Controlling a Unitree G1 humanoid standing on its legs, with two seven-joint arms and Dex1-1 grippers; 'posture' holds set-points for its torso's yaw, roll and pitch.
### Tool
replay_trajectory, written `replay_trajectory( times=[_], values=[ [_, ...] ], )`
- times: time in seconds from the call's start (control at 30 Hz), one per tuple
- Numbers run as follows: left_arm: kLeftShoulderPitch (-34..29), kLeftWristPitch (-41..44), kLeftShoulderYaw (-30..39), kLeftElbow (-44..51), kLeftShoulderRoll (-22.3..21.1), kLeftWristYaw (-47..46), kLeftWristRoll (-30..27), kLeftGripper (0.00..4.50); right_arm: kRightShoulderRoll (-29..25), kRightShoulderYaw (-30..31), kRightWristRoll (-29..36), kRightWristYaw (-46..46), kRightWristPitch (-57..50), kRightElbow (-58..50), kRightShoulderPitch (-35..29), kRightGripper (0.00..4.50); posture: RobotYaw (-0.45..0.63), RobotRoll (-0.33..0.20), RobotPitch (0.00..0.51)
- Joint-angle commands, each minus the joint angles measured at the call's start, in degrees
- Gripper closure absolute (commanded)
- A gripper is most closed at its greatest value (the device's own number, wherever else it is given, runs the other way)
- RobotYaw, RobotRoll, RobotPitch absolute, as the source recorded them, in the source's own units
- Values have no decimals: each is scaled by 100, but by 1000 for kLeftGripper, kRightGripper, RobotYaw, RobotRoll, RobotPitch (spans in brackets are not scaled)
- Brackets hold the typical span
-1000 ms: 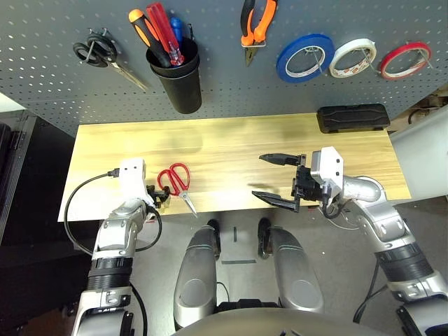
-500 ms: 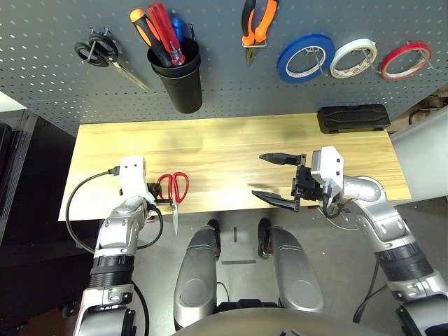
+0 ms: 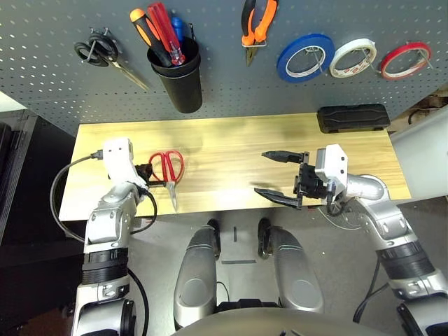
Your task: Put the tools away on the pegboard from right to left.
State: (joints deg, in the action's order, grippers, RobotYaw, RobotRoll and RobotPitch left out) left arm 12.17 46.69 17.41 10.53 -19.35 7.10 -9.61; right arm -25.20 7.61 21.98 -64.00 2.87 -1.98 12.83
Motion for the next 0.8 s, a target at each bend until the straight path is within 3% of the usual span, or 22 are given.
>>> replay_trajectory(
  times=[0.03,0.3,0.63,0.73,0.8],
  values=[
    [-123,152,163,344,-49,-13,-108,4492,-62,-174,181,-133,64,117,-102,0,40,0,265],
    [-135,254,318,519,-5,-71,-208,4492,-136,-288,157,-296,230,476,91,0,59,0,214],
    [-29,288,54,20,-21,-64,-115,4492,-111,-144,27,-250,341,229,38,0,31,0,236],
    [-18,302,0,-84,-51,-77,-82,3882,-67,-122,23,-147,298,52,-33,0,21,0,258],
    [66,277,-73,-262,-86,-60,-53,3164,-36,-68,-7,-82,284,-68,-67,0,17,0,270]
  ],
)
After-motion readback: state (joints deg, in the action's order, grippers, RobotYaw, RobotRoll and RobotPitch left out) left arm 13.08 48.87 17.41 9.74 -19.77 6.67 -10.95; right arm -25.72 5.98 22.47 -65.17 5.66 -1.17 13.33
